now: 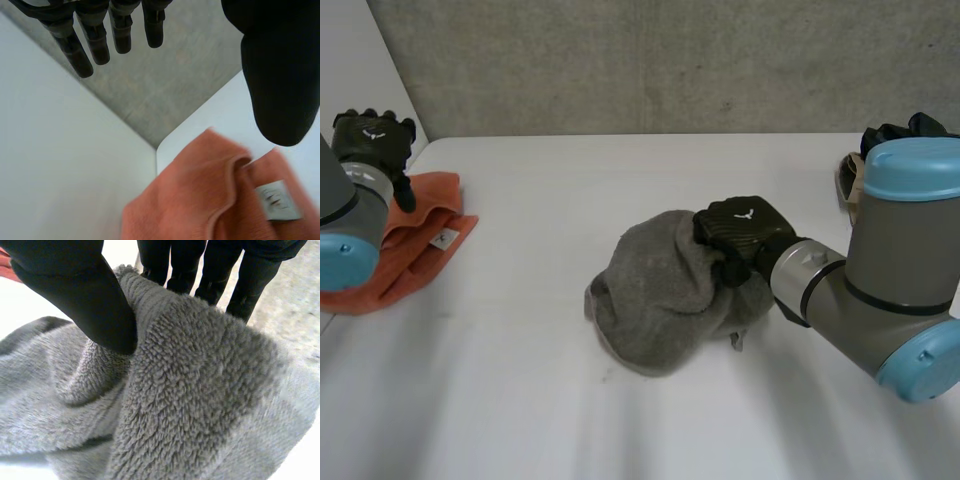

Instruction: Fold the laundry.

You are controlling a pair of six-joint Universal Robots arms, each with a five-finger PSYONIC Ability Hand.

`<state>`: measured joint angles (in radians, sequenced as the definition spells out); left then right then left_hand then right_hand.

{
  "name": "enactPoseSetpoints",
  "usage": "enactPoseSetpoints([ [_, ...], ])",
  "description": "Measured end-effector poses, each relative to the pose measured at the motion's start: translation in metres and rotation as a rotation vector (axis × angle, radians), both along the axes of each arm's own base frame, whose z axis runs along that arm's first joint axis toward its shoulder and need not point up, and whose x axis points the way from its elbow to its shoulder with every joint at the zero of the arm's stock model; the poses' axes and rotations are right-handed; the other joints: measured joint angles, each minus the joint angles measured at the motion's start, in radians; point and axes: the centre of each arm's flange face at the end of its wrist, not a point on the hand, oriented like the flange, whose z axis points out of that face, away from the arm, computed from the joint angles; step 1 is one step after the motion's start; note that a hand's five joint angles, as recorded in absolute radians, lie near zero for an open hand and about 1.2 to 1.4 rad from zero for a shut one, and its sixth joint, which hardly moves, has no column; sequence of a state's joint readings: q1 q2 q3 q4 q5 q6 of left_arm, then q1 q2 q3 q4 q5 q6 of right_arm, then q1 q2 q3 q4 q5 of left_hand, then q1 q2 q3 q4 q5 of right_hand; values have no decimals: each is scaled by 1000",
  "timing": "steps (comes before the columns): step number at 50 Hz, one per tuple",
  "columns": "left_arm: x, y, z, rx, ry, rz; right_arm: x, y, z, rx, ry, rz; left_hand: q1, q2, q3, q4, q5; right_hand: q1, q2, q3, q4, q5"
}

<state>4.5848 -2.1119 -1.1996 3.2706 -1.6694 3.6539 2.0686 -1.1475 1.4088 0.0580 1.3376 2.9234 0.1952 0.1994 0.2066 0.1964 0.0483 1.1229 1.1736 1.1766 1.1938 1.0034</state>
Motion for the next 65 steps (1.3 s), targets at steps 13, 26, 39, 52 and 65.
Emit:
enactPoseSetpoints([
  [13, -42, 86, 47, -66, 65, -185, 53, 58, 2, 123, -100, 204, 0, 0, 0, 0, 0, -904, -969, -973, -991, -958],
  [26, -72, 142, 54, 82, 217, -264, -34, -33, 71, 52, -117, -117, 0, 0, 0, 0, 0, -904, -969, -974, -991, -958],
  [39, -107, 175, 20, 417, 406, -228, -45, -41, 22, 159, 19, -142, 0, 0, 0, 0, 0, -904, -969, -973, -991, -958],
  [52, -138, 182, -55, 595, 303, -262, -6, -40, -53, 162, 14, -115, 0, 0, 0, 0, 0, -708, -761, -764, -785, -762],
  [65, -153, 177, -66, 433, 173, -303, -12, -54, -42, 53, 5, -165, 918, 985, 971, 997, 912, 0, 0, 0, -5, -12],
])
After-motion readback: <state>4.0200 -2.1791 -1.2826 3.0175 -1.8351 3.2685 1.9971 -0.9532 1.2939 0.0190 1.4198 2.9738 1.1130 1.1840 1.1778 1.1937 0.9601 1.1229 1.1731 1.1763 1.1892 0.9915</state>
